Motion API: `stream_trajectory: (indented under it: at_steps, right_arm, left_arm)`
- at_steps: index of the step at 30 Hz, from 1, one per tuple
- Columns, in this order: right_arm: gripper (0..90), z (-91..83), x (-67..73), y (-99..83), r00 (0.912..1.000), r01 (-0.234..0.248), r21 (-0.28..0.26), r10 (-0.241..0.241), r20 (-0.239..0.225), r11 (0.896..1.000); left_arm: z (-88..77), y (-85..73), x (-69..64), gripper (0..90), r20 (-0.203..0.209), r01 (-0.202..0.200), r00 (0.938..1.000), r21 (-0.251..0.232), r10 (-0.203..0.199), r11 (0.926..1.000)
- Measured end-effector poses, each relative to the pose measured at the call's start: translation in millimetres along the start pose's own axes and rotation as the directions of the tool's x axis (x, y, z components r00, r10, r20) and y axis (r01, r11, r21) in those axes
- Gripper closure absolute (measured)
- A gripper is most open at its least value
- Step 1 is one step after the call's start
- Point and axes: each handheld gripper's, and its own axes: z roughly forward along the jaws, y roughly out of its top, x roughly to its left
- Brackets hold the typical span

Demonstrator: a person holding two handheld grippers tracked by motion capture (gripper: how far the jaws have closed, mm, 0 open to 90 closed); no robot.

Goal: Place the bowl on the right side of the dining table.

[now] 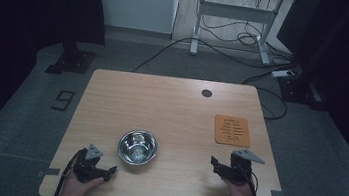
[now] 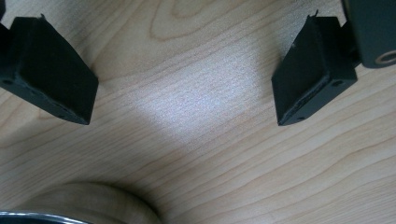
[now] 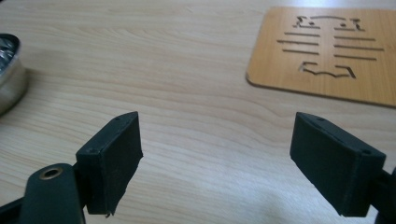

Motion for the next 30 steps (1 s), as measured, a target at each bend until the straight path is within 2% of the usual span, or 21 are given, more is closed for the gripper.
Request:
stream_trajectory:
  at_steps: [13,17,19,25,30]
  right_arm:
    - [14.9,4.7,24.5,15.3,0.998,0.025,-0.02,-0.026,-0.058,0.999]
    - [14.9,5.1,28.9,18.9,0.9934,-0.015,-0.01,0.014,-0.114,1.0]
    - [14.9,4.3,33.2,20.6,0.9945,-0.001,-0.018,-0.001,-0.105,1.0]
    - [15.4,6.9,41.5,24.4,0.9924,0.004,-0.007,-0.005,-0.123,1.0]
    - [16.3,12.5,50.6,27.1,0.9917,0.032,-0.001,-0.032,-0.125,0.999]
  left_arm:
    - [0.0,0.0,0.0,6.8,0.0,0.0,1.0,0.0,0.0,1.0]
    - [0.0,0.0,0.1,6.8,0.0,-0.001,1.0,0.0,0.001,1.0]
    - [0.0,0.0,0.0,6.8,0.0,0.0,1.0,0.0,0.0,1.0]
    - [0.0,0.0,0.0,6.8,0.0,0.0,1.0,0.0,0.0,1.0]
    - [0.0,0.0,0.1,6.8,0.0,-0.001,1.0,0.0,0.001,1.0]
